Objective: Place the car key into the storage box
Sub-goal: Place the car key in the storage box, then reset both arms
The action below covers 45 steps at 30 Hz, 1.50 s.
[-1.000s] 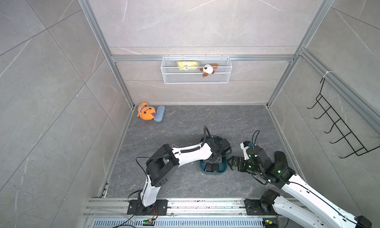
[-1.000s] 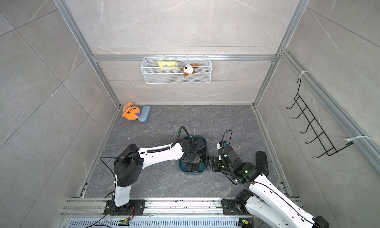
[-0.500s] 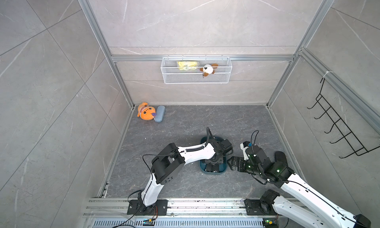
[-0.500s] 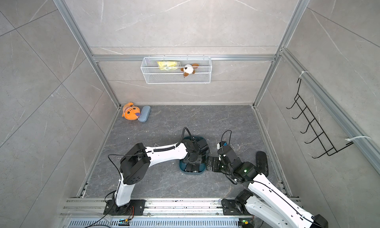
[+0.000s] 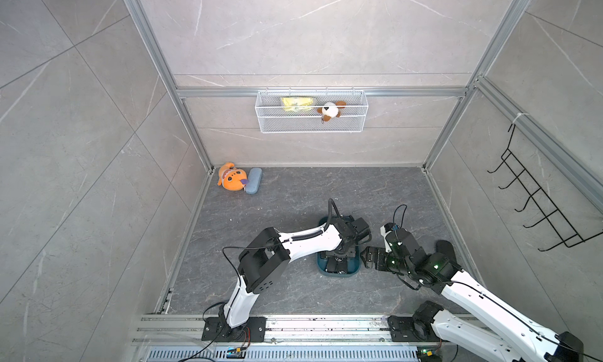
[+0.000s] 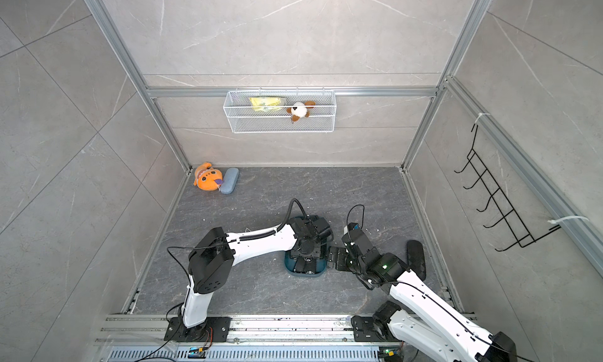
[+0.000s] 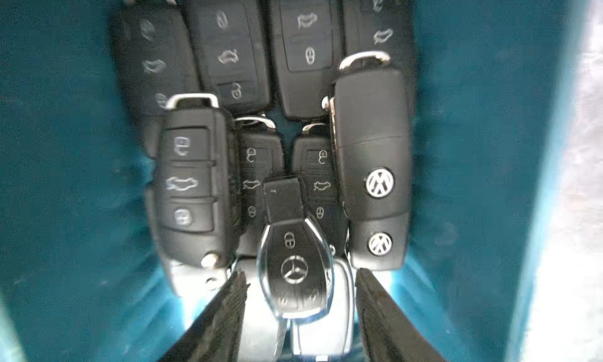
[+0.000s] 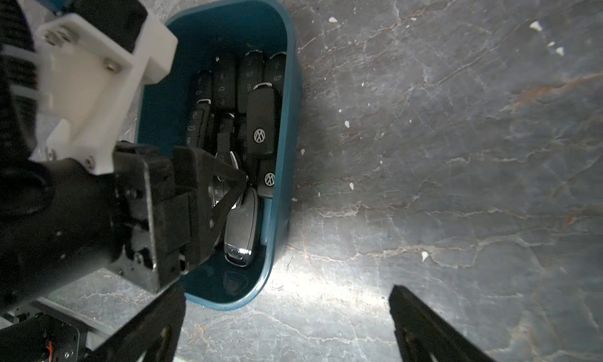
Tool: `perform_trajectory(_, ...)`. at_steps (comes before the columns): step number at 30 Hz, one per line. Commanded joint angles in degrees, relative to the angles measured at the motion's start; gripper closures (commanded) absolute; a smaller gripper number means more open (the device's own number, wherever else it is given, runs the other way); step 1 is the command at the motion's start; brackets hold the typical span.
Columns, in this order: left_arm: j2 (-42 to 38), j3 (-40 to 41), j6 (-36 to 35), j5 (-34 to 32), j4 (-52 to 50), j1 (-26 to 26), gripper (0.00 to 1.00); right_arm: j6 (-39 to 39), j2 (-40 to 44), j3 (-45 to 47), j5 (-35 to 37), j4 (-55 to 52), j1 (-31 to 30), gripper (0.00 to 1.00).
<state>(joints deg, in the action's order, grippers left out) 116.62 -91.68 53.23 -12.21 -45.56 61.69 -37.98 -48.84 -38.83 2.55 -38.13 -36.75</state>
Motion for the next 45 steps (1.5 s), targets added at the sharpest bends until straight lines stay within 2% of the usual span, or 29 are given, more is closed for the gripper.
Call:
perform_trajectory(1, -6.1, -2.1, -2.0, -2.8, -3.4, -1.5, 0.4, -0.4, -0.7, -2.9, 4.3, 0.1, -0.1, 0.0)
perform_trajectory(7, -11.4, -1.7, -5.6, -4.4, -4.9, -6.2, 0.27, 0.7, -1.4, -5.5, 11.4, 2.8, -0.1, 0.0)
perform_trajectory(12, -16.3, 0.0, -9.2, -7.5, -5.9, -11.5, 0.01, 4.0, -2.9, -6.0, 17.2, 9.0, -0.1, 0.0)
perform_trajectory(19, -24.7, 6.7, -15.1, -14.5, -3.8, -20.3, 0.0, 11.8, -9.2, -4.2, 21.3, 24.3, 0.0, 0.0)
perform_trajectory(24, -34.0, 18.9, -22.5, -15.8, 8.2, -28.7, 0.0, 17.7, -14.4, -5.2, 27.4, 30.4, 0.0, 0.0)
perform_trajectory(28, -41.2, 30.0, -29.0, -20.1, 18.4, -33.9, 0.0, 24.3, -17.4, -3.1, 36.4, 39.1, 0.4, 0.0)
perform_trajectory(31, -44.6, 35.6, -30.9, -21.2, 22.1, -38.9, 0.0, 26.9, -20.0, -2.0, 41.7, 42.6, 2.5, 0.0)
perform_trajectory(36, -46.1, 42.7, -37.5, -23.3, 28.3, -46.0, 0.0, 27.2, -22.6, 0.7, 40.8, 46.7, 10.4, 0.0)
perform_trajectory(38, -45.9, 46.1, -38.4, -21.1, 32.8, -49.2, 0.0, 28.8, -23.9, 2.4, 40.7, 50.3, 12.8, 0.0)
perform_trajectory(40, -45.5, 49.6, -39.7, -15.3, 38.2, -53.1, 0.0, 30.6, -25.6, 4.2, 40.1, 54.8, 14.8, 0.0)
perform_trajectory(42, -43.5, 51.6, -39.2, -15.1, 42.7, -55.6, 0.0, 33.1, -28.3, 6.1, 39.1, 61.6, 16.4, 0.0)
perform_trajectory(44, -41.0, 53.0, -40.5, -15.1, 47.6, -56.7, 0.0, 35.7, -30.2, 5.1, 38.4, 62.0, 17.3, 0.0)
perform_trajectory(45, -39.6, 54.3, -41.3, -15.1, 50.9, -57.2, 0.0, 37.6, -31.0, 5.6, 38.7, 65.5, 17.4, 0.0)
